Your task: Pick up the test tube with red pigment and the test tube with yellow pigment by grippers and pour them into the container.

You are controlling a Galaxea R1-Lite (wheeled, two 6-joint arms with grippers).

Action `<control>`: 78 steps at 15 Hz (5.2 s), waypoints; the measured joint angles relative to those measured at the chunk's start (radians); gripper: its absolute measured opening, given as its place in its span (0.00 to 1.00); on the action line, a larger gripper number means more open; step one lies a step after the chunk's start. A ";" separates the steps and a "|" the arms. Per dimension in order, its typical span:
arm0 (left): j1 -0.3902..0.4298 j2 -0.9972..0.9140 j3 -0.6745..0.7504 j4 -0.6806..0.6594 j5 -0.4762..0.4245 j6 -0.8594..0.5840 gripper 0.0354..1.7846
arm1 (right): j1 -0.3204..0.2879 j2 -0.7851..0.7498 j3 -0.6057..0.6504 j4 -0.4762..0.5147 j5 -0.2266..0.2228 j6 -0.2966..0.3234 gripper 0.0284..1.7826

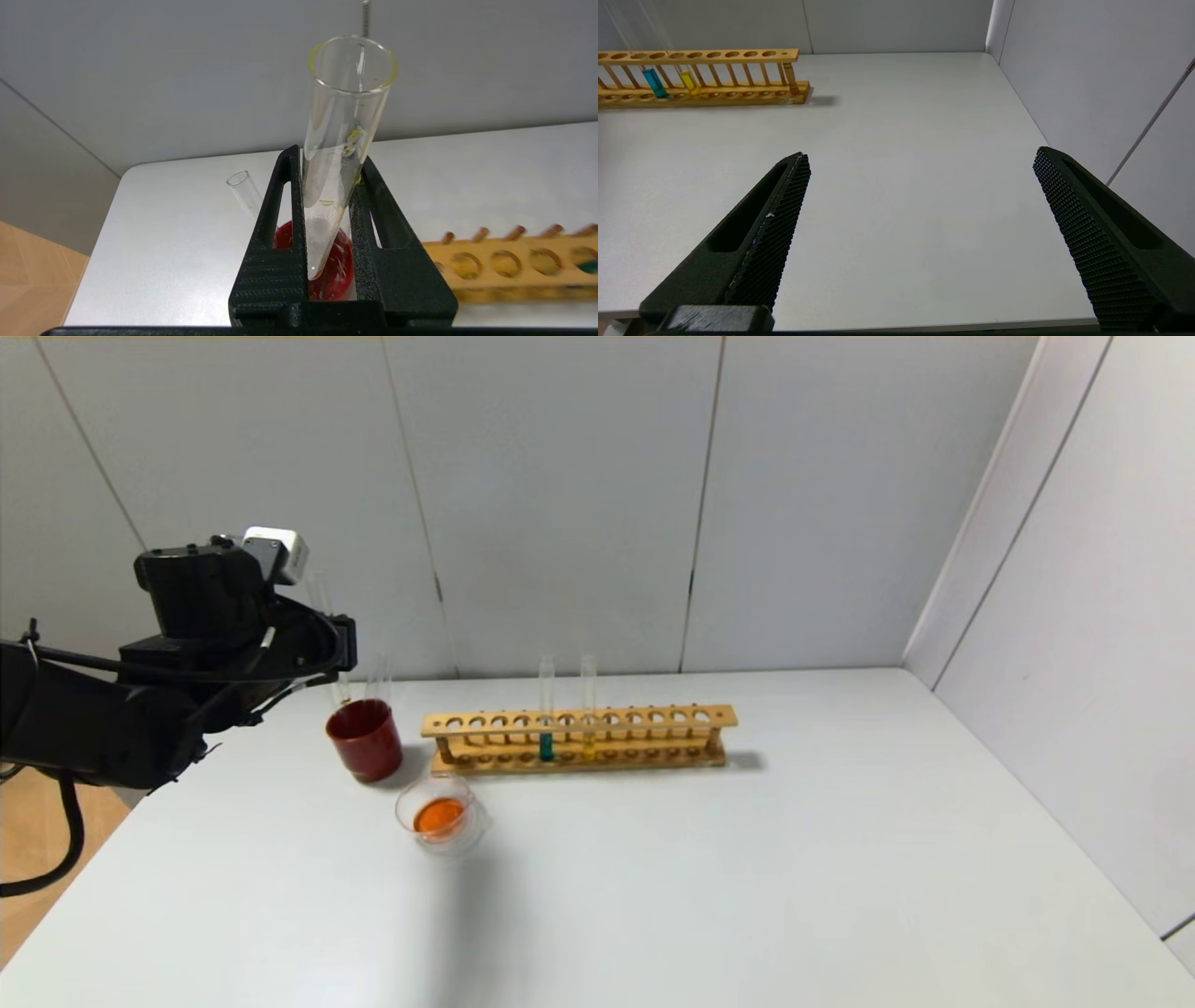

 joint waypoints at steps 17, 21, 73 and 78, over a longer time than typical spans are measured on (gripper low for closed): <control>0.017 0.133 -0.013 -0.037 -0.019 -0.027 0.68 | 0.000 0.000 0.000 0.000 0.000 0.000 0.98; 0.013 0.083 0.002 -0.036 -0.019 -0.027 0.93 | 0.000 0.000 0.000 0.000 0.000 0.000 0.98; 0.088 -1.847 0.956 0.758 -0.145 -0.093 0.98 | 0.000 0.000 0.000 0.000 0.000 0.000 0.98; 0.088 -1.847 0.956 0.758 -0.145 -0.093 0.98 | -0.001 0.000 0.000 -0.002 -0.001 0.004 0.98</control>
